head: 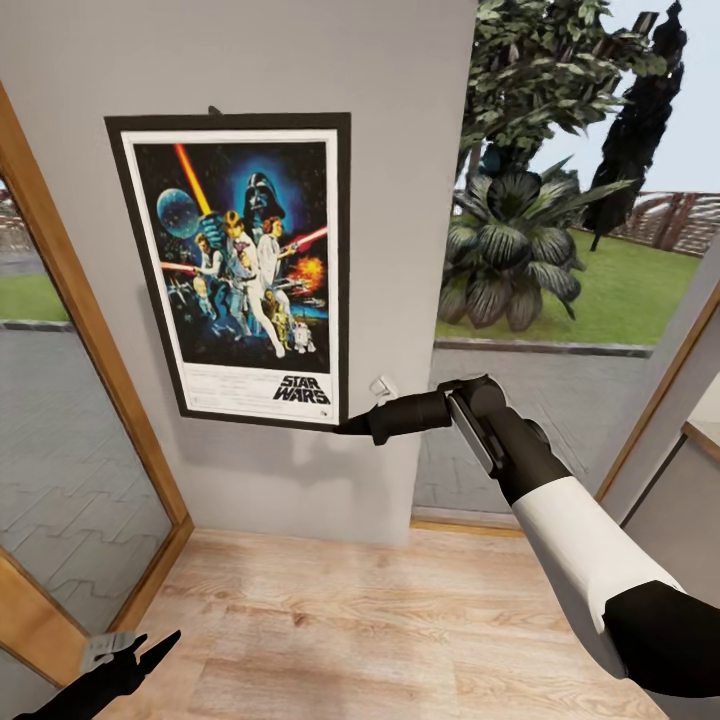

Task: Pick up the poster from the kitchen countertop and hang it on one of the wall nails in the kitchen.

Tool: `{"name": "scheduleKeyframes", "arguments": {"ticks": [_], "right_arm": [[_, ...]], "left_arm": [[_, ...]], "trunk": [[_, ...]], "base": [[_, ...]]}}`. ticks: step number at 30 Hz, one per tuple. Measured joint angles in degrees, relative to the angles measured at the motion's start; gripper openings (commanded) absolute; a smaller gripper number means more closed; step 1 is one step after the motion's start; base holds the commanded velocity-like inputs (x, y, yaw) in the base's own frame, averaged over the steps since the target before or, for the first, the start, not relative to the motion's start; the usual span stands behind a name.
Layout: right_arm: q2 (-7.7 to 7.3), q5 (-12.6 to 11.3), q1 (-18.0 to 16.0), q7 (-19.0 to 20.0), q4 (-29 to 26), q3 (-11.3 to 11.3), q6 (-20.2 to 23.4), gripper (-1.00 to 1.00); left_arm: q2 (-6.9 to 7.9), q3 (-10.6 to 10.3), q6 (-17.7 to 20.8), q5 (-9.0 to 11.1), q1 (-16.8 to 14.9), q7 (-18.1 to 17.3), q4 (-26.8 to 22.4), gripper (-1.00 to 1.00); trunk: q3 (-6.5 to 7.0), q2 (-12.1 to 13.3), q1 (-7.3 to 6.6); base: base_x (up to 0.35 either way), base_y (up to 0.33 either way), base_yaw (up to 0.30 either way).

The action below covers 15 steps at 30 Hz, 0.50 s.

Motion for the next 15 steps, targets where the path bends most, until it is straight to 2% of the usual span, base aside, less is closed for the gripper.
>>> {"name": "scheduleKeyframes", "arguments": {"ticks": [15], "right_arm": [[0.0, -0.35, 0.0, -0.1, 0.0, -1.26, -0.05, -1.0]], "left_arm": [[0.0, -0.01, 0.0, 0.0, 0.0, 0.0, 0.0, 1.0]], "trunk": [[0.0, 0.0, 0.0]], "base": [[0.001, 0.001, 0.0]]}}
